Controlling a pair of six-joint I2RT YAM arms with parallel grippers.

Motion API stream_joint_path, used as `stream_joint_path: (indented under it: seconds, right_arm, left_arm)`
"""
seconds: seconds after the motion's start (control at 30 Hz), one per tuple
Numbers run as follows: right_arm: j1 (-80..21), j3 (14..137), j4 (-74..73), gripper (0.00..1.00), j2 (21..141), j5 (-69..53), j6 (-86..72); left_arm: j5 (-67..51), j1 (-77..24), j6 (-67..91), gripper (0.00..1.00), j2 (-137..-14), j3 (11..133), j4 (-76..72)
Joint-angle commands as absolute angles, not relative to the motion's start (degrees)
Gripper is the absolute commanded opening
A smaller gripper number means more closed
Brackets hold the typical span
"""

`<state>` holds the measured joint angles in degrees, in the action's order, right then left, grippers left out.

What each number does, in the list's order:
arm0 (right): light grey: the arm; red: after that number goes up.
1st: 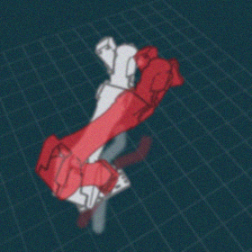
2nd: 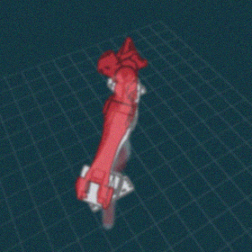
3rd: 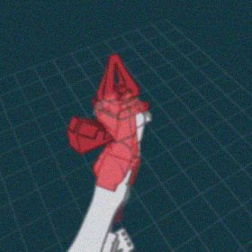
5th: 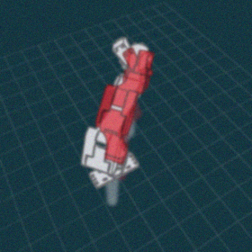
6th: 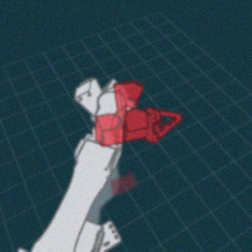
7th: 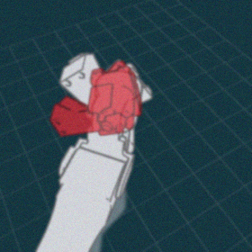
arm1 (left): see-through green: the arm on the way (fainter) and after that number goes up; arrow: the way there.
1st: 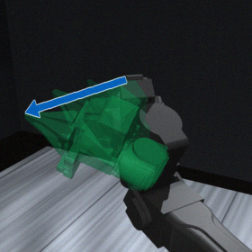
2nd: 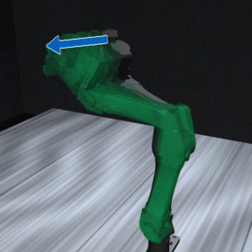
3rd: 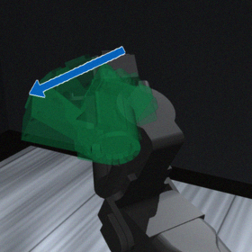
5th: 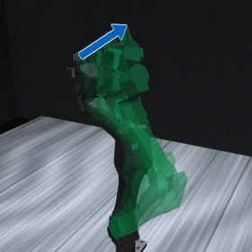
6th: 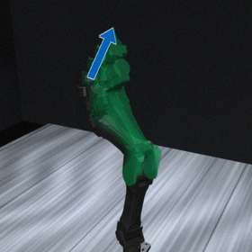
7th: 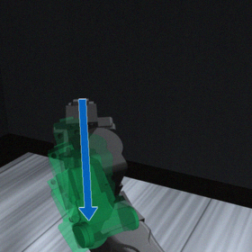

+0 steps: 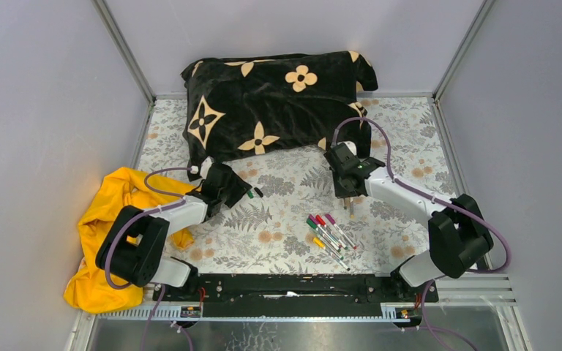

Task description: Open the pen caps

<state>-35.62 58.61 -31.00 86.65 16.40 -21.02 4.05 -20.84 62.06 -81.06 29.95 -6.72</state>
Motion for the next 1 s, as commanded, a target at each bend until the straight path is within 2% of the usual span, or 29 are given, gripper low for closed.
stream_joint_path:
  seconds: [0.0,0.97]
  right_arm:
    - [-33.08,56.17,-33.61,0.12,83.75,19.23,-22.32]
    - [-25.56,50.98,-26.31,0.12,90.77,15.02,-18.71]
  left_arm:
    - [5.00,-20.65,62.74,0.56,-80.37,29.74,-7.84]
    - [4.39,-20.63,63.19,0.57,-82.51,29.84,-9.40]
